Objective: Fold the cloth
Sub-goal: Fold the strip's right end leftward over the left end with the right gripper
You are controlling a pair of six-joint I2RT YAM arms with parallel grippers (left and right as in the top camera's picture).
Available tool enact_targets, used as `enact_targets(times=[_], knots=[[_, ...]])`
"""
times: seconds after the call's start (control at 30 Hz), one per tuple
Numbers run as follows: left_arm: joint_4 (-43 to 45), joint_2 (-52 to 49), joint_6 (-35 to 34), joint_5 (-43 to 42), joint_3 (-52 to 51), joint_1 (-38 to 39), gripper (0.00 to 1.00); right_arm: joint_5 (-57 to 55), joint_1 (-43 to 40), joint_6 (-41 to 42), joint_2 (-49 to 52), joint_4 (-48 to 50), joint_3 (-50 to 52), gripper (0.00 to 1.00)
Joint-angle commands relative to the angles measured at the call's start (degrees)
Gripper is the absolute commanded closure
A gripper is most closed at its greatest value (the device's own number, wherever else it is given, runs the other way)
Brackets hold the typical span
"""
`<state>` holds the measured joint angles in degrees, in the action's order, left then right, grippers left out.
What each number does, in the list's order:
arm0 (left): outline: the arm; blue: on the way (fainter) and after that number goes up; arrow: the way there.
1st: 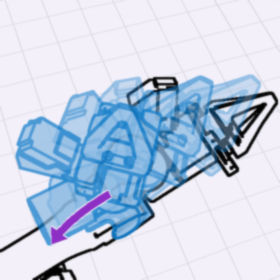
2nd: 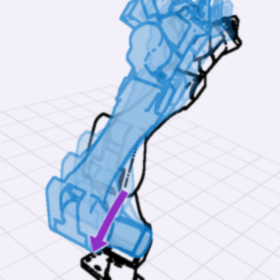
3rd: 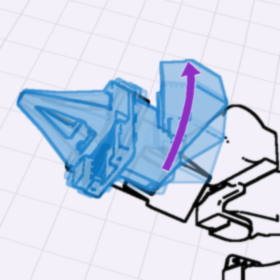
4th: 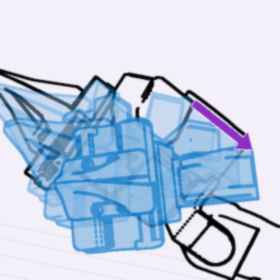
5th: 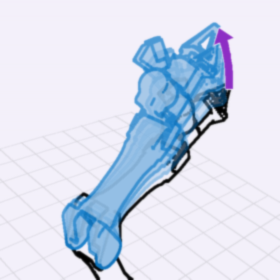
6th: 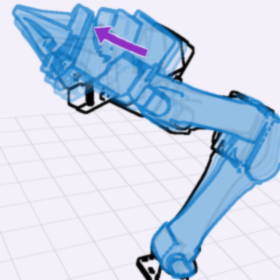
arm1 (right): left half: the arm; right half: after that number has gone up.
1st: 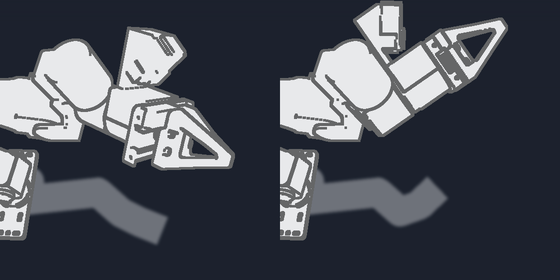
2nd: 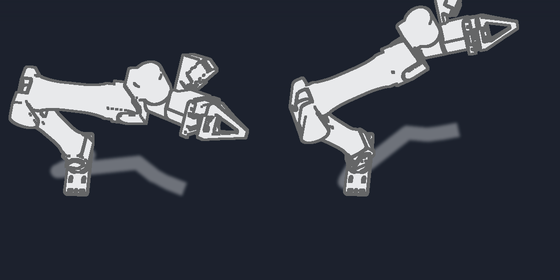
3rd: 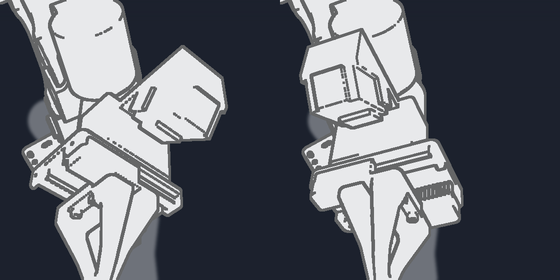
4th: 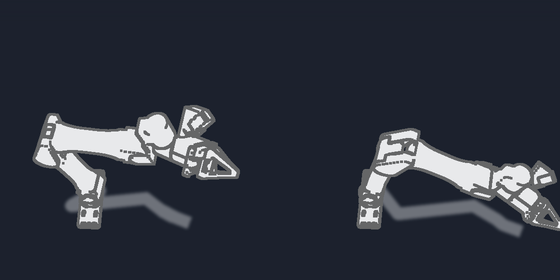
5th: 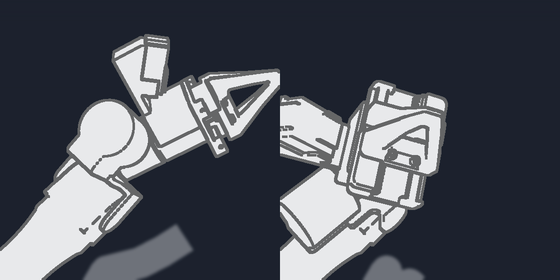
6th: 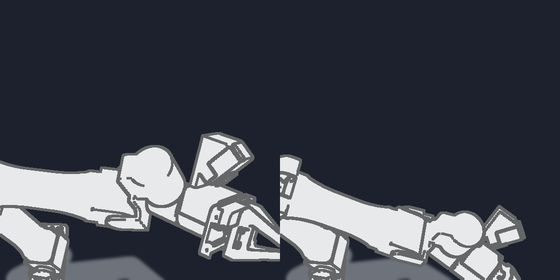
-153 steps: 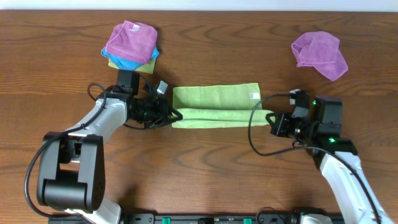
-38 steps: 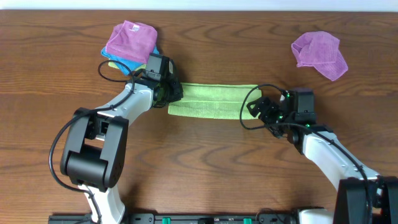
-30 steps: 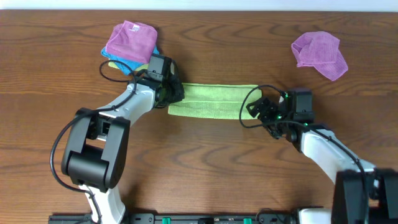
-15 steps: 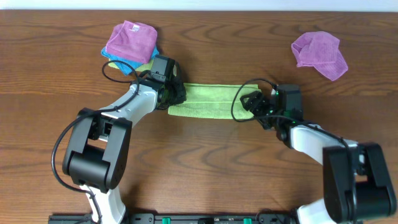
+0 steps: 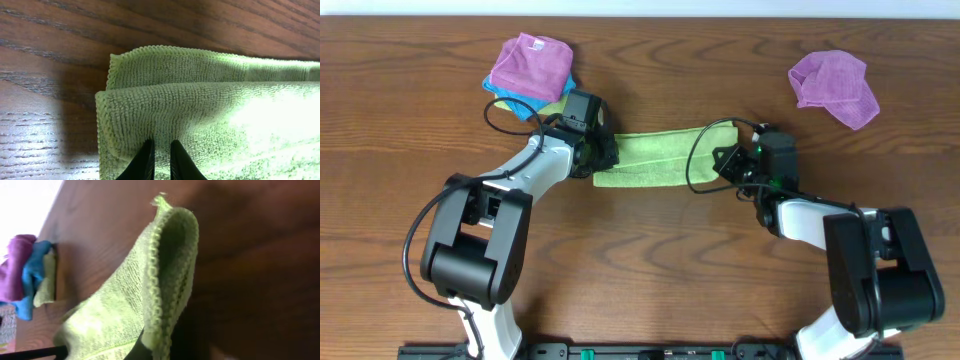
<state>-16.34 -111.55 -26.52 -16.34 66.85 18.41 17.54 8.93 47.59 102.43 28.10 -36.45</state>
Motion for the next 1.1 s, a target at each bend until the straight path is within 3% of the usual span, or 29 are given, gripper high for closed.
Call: enact_targets(times=[0.0, 0.6, 1.07], knots=[[-0.37, -0.94, 0.74, -0.22, 0.81, 0.00, 0.87, 1.51, 0.55, -2.64, -2.75, 0.42, -0.07, 0.99], [-0.15, -0.94, -0.72, -1.09, 0.81, 0.00, 0.89, -0.90, 13.55, -5.64, -7.91, 0.68, -4.02, 0.99], [-0.15, -0.94, -0.70, -1.07, 0.81, -0.02, 0.90, 1.99, 18.95, -10.54, 1.05, -8.37, -18.62, 0.99]])
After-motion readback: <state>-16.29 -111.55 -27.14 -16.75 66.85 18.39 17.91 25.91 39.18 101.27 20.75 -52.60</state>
